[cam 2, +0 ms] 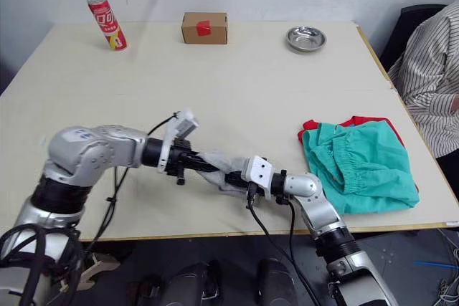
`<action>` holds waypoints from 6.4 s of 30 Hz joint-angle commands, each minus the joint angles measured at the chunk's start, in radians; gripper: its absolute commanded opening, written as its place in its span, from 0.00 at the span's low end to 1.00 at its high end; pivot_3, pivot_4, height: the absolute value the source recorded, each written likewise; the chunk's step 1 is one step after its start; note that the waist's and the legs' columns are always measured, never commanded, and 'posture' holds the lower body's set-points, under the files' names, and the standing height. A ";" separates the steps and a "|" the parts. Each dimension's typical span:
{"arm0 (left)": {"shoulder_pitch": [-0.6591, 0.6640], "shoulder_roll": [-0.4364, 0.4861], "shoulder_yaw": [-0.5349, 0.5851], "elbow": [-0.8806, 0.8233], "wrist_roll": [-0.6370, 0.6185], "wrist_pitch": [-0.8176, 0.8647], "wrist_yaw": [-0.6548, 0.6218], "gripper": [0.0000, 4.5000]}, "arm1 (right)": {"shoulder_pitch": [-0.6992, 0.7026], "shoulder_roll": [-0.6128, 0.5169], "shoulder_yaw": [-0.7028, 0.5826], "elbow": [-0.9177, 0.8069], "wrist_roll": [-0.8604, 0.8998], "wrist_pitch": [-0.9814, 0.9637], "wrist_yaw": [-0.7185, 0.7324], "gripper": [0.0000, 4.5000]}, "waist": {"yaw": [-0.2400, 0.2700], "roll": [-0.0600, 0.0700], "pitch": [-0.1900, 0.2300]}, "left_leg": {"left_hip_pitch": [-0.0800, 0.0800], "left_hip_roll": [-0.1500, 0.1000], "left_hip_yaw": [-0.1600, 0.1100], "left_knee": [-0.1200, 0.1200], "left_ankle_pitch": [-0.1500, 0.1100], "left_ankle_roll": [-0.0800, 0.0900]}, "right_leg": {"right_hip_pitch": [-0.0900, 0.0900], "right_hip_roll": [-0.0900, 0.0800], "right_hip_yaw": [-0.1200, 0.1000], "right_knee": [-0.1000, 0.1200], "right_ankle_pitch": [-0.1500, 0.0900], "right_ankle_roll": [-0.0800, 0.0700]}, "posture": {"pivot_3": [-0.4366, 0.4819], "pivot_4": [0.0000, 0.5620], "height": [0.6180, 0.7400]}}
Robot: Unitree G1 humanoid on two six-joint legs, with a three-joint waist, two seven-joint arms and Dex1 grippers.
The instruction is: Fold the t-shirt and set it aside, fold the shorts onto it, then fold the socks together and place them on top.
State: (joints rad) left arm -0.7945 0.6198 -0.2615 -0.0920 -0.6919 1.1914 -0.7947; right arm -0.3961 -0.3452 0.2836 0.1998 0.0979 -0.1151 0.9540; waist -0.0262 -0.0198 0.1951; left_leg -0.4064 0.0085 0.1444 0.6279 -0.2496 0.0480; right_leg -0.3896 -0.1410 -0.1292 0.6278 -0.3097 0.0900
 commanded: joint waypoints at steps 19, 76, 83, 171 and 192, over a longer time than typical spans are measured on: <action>0.143 -0.143 0.023 0.091 0.144 -0.434 -0.196 1.00 | 0.318 -0.212 -0.206 -0.490 0.149 0.308 -0.069 0.00 | 0.016 0.000 0.000 | -0.001 0.004 0.001 0.002 -0.002 0.001 | 0.000 0.001 0.001 -0.001 0.000 -0.002 | 0.48 0.27 1.00; 0.386 -0.336 0.008 0.291 0.517 -1.077 -0.160 0.01 | 0.316 -0.057 -0.193 -0.351 0.123 0.225 -0.349 0.00 | 0.025 0.000 0.000 | 0.000 0.004 0.001 0.004 -0.005 0.007 | 0.001 0.000 -0.001 -0.002 0.000 -0.002 | 0.48 0.27 1.00; 0.413 -0.336 0.014 0.256 0.499 -1.072 -0.155 0.01 | 0.405 -0.098 -0.312 -0.544 0.308 0.309 -0.278 0.00 | 0.025 0.000 0.000 | 0.000 0.004 0.001 0.004 -0.006 0.006 | 0.001 0.000 -0.001 -0.002 0.000 -0.002 | 0.48 0.27 1.00; 0.313 -0.326 0.008 0.404 0.558 -1.121 -0.184 0.00 | 0.307 -0.120 -0.280 -0.417 1.874 1.020 -1.442 0.99 | 0.041 0.001 -0.008 | 0.001 0.006 0.001 0.005 -0.014 0.015 | 0.006 0.001 -0.001 -0.010 0.002 0.000 | 0.48 0.27 1.00; 0.349 -0.285 0.093 0.355 0.472 -1.244 -0.282 0.00 | 0.167 0.023 -0.308 -0.210 1.799 1.004 -1.463 0.02 | -0.001 0.006 -0.019 | 0.001 0.007 0.001 0.002 -0.014 0.014 | 0.006 0.001 -0.001 -0.012 0.003 -0.001 | 0.48 0.27 1.00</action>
State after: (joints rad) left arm -0.4559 0.3305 -0.1828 0.2922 -0.1894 -0.0211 -1.0521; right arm -0.2585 -0.3207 -0.0112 -0.0465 1.9157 0.8962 -0.4771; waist -0.0267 -0.0143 0.1760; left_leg -0.4052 0.0158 0.1453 0.6300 -0.2634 0.0625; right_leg -0.3837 -0.1401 -0.1299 0.6157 -0.3068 0.0893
